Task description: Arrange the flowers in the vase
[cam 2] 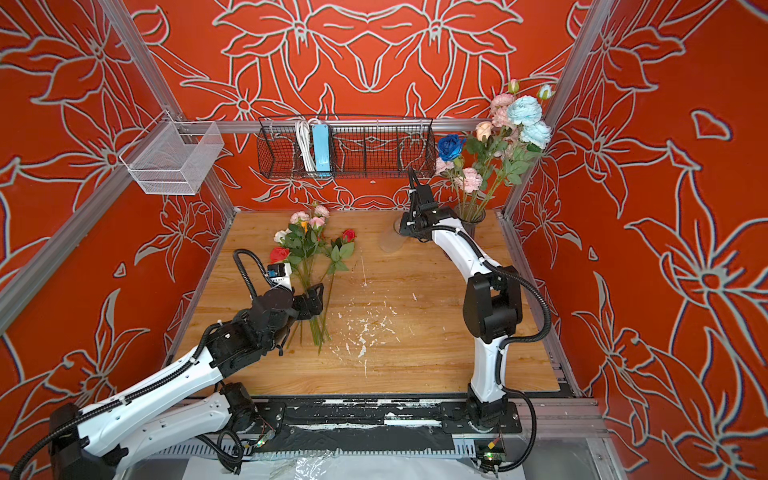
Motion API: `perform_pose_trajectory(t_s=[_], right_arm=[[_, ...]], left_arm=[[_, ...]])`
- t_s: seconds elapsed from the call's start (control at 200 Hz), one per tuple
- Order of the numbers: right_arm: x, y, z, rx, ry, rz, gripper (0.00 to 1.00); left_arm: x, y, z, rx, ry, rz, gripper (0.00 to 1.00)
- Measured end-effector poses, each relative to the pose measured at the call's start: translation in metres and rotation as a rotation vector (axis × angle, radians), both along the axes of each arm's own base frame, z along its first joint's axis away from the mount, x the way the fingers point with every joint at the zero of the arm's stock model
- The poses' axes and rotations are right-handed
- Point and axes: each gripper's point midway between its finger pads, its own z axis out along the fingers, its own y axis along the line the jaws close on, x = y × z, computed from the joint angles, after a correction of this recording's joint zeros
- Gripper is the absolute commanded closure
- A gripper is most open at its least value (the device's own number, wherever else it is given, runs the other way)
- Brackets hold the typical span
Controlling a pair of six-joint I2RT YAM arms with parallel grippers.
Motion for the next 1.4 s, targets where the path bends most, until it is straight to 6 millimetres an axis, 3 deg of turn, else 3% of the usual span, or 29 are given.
perform_pose_trajectory(t_s=[0.12, 0.24, 0.47, 0.555, 0.66, 0.881, 1.116, 1.266, 1.401], right_arm=[[-0.017, 0.001, 0.004, -0.028, 0.017, 0.021, 1.00], [-0.043, 0.009, 0.022, -0.059, 0.004, 0.062, 1.00], [-0.125, 0.045, 0.071, -0.127, -0.073, 0.222, 1.00], [-0.155, 0.058, 0.079, -0.163, -0.076, 0.293, 1.00], [-0.179, 0.073, 0.077, -0.196, -0.056, 0.375, 1.00], [-0.182, 0.085, 0.052, -0.339, 0.046, 0.459, 1.00], [-0.180, 0.095, 0.017, -0.385, 0.126, 0.505, 1.00], [-0.180, 0.100, 0.011, -0.376, 0.142, 0.516, 1.00], [-0.176, 0.102, 0.009, -0.377, 0.131, 0.510, 0.92]], left_arm=[[-0.004, 0.004, 0.005, -0.002, -0.006, -0.001, 0.11], [-0.006, 0.006, 0.016, 0.006, -0.018, -0.006, 0.11], [-0.012, 0.013, 0.038, 0.044, -0.021, -0.013, 0.11], [-0.014, 0.015, 0.038, 0.069, -0.006, -0.016, 0.09], [-0.011, 0.018, 0.025, 0.122, 0.037, -0.013, 0.08], [-0.006, 0.025, -0.020, 0.187, 0.203, 0.006, 0.08], [-0.011, 0.024, -0.038, 0.193, 0.256, -0.024, 0.08], [-0.005, 0.025, -0.053, 0.205, 0.314, -0.013, 0.08], [-0.001, 0.019, -0.071, 0.221, 0.382, -0.032, 0.08]])
